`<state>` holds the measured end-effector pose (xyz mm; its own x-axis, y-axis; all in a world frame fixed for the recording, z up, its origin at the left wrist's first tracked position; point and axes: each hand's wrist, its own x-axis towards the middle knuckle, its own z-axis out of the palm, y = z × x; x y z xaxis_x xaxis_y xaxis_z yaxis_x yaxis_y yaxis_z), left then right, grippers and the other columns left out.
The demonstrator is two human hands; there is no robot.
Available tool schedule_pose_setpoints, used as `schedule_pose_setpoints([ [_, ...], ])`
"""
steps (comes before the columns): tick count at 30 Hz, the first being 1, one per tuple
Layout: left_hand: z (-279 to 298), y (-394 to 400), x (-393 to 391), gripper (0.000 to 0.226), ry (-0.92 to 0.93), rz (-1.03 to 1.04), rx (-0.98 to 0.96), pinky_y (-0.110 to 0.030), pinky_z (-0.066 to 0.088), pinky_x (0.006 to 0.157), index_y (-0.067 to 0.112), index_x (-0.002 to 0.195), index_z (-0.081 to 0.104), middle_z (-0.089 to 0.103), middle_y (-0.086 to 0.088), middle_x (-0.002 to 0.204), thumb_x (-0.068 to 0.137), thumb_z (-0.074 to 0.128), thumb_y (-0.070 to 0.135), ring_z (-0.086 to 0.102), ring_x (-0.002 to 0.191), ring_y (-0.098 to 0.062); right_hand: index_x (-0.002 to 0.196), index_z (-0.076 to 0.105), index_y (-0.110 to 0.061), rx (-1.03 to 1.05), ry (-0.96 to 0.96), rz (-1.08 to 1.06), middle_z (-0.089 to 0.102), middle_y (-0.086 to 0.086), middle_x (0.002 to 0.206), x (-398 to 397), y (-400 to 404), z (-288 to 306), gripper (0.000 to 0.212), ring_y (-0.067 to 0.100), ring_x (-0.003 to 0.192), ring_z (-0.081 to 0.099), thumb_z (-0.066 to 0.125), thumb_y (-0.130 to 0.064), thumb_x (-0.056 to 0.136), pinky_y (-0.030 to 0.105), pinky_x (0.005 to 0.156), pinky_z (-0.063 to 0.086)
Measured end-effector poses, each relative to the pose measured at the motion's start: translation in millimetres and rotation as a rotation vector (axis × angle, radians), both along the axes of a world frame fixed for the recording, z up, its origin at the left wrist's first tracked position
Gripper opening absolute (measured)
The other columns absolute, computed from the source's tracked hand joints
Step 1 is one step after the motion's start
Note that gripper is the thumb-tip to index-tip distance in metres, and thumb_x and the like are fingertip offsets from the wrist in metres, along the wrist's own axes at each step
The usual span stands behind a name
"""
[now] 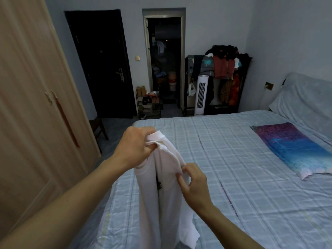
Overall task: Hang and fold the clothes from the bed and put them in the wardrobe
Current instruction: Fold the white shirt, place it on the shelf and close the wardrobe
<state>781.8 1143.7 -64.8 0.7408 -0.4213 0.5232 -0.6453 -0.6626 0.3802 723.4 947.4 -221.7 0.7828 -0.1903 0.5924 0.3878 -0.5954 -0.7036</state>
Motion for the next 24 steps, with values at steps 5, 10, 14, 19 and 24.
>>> schedule_pose_setpoints([
  [5, -4.2, 7.9, 3.0, 0.009, 0.028, -0.031, 0.016, -0.036, 0.051, 0.059, 0.023, 0.074, 0.065, 0.065, 0.009, 0.067, 0.076, 0.072, 0.018, 0.062, 0.066, -0.008, 0.083, 0.055, -0.021, 0.025, 0.055, -0.014, 0.059, -0.008, 0.077, 1.6, -23.0, -4.3, 0.016, 0.012, 0.073, 0.059, 0.062, -0.009, 0.091, 0.037, 0.069, 0.051],
  [10, -2.6, 0.0, -2.2, 0.015, 0.034, -0.037, 0.012, -0.028, 0.047, 0.057, 0.022, 0.072, 0.063, 0.063, 0.008, 0.065, 0.077, 0.074, 0.011, 0.061, 0.065, -0.008, 0.091, 0.062, -0.022, 0.041, 0.065, 0.138, 0.064, -0.009, 0.086, -2.7, -11.0, -16.5, 0.011, 0.015, 0.082, 0.064, 0.062, -0.011, 0.092, 0.039, 0.073, 0.052],
  [14, -1.4, 2.1, -1.1, 0.015, 0.030, -0.038, 0.018, -0.026, 0.045, 0.055, 0.023, 0.071, 0.063, 0.062, 0.009, 0.064, 0.076, 0.073, 0.011, 0.060, 0.063, -0.006, 0.093, 0.064, -0.023, 0.043, 0.018, 0.126, 0.064, -0.014, 0.094, -1.6, -0.4, -23.7, 0.003, 0.011, 0.088, 0.063, 0.065, -0.021, 0.091, 0.033, 0.075, 0.052],
  [19, -1.9, 8.8, 0.3, 0.018, 0.020, -0.026, 0.009, -0.034, 0.047, 0.054, 0.022, 0.067, 0.059, 0.060, 0.007, 0.061, 0.074, 0.071, 0.011, 0.059, 0.060, -0.009, 0.095, 0.067, -0.027, -0.005, 0.033, 0.098, 0.061, -0.015, 0.101, -1.7, 7.4, -21.1, 0.026, 0.004, 0.096, 0.059, 0.080, -0.038, 0.075, 0.013, 0.079, 0.045],
  [24, -4.1, 13.7, -0.8, 0.016, 0.024, -0.018, 0.011, -0.029, 0.044, 0.053, 0.022, 0.066, 0.056, 0.059, 0.008, 0.060, 0.074, 0.068, 0.015, 0.057, 0.059, -0.009, 0.081, 0.062, -0.023, -0.020, 0.056, 0.075, 0.056, -0.013, 0.085, 2.2, 16.0, -27.1, 0.014, 0.006, 0.080, 0.056, 0.076, -0.022, 0.081, 0.017, 0.069, 0.044],
])
